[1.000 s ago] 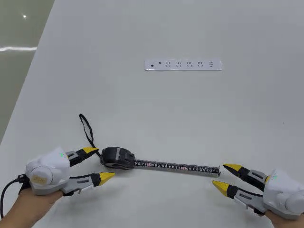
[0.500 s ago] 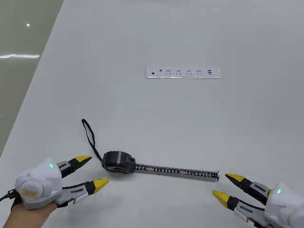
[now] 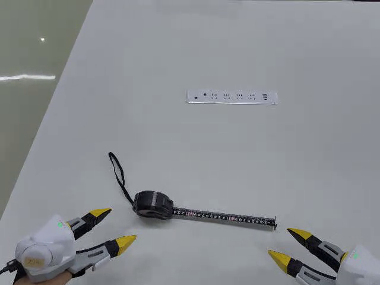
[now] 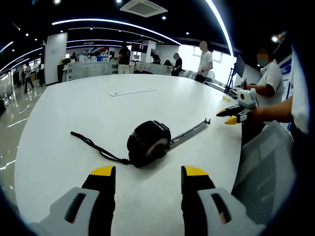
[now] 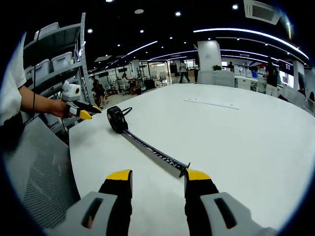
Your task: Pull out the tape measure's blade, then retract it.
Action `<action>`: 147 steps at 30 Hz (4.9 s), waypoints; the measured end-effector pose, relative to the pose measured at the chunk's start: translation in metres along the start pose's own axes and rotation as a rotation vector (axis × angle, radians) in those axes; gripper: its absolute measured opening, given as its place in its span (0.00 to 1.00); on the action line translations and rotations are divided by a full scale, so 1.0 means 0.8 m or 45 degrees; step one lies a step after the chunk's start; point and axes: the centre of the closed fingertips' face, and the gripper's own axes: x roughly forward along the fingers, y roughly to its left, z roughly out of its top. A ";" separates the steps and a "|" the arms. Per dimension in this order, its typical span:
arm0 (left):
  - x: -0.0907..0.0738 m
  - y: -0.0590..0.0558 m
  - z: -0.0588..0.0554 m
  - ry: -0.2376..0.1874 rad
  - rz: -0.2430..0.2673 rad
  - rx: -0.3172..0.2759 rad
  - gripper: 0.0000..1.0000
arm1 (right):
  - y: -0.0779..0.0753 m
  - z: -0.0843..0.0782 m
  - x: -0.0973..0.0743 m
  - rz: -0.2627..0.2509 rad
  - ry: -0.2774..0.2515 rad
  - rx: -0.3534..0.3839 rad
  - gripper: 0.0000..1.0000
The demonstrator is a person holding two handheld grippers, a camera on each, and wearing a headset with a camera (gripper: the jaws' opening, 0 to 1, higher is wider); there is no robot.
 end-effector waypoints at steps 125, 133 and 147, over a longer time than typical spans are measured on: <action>-0.038 -0.041 -0.014 -0.008 0.169 -0.138 0.62 | 0.039 -0.012 -0.047 -0.023 -0.065 -0.009 0.52; -0.029 -0.042 -0.009 0.005 0.165 -0.128 0.64 | 0.028 -0.011 -0.043 -0.017 -0.073 -0.013 0.52; -0.007 -0.040 0.009 0.001 0.173 -0.149 0.66 | 0.019 -0.009 -0.035 0.010 -0.063 -0.045 0.52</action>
